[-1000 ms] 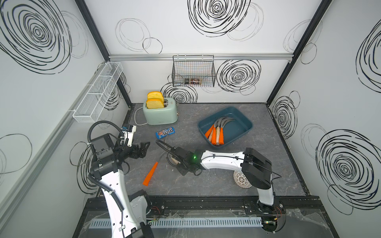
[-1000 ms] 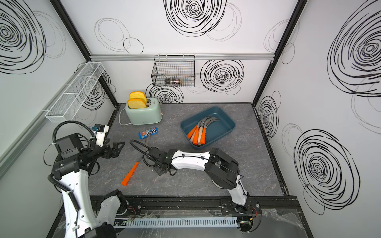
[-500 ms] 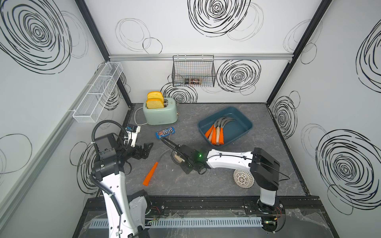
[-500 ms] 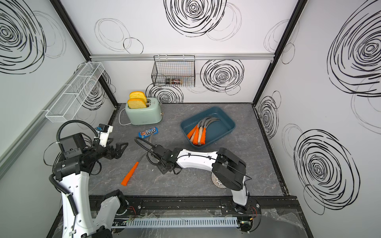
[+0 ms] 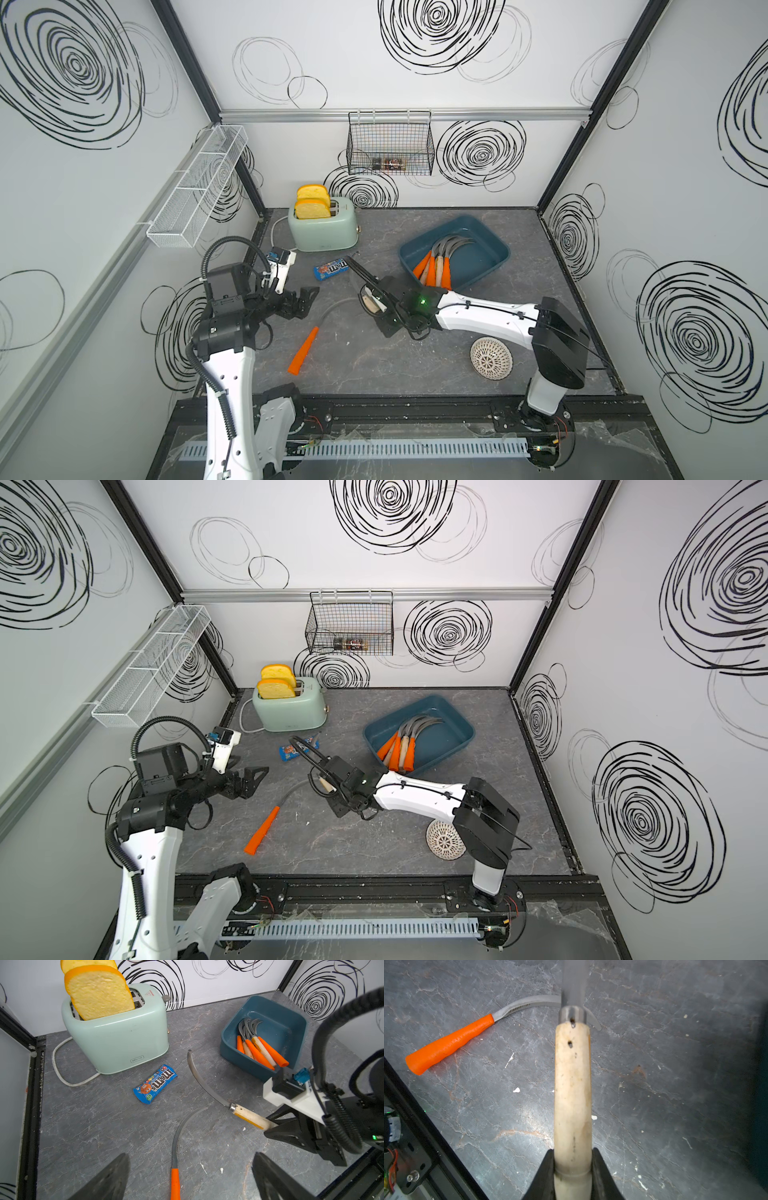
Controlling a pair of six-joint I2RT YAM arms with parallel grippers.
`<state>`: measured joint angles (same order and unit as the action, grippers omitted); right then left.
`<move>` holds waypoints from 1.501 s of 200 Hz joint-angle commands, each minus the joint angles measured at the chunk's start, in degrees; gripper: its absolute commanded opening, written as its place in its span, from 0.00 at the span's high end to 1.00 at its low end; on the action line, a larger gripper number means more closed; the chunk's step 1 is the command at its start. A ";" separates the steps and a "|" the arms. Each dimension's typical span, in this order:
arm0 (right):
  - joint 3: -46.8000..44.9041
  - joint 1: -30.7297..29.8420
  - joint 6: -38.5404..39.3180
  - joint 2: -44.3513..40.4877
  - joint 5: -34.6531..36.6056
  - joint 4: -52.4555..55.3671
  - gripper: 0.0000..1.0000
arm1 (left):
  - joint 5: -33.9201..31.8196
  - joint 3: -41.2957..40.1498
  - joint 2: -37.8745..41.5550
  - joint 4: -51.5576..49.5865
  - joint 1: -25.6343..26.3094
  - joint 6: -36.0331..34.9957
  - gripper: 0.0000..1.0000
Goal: Put small sickles into storage boxes
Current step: Pick up the sickle at the center of the board, then place the sickle in the storage box.
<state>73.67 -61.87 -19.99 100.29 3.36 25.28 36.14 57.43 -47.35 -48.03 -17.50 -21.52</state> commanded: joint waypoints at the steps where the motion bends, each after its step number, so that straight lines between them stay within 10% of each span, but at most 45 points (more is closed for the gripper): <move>1: -0.87 1.16 1.09 -2.91 -0.63 0.86 1.00 | -1.91 0.75 -0.87 3.30 2.21 1.74 0.04; 164: -9.59 19.19 -0.01 -14.66 -8.17 -0.42 1.00 | -9.83 1.10 -5.27 7.19 20.76 3.84 0.04; 300: -12.23 37.35 0.22 -16.71 -15.23 -1.77 1.00 | -9.73 -0.56 -2.78 8.96 22.62 4.73 0.04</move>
<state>61.84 -25.28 -20.29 84.88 -10.39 24.97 26.85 57.39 -51.33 -41.80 4.84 -17.39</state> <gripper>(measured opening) 0.265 0.963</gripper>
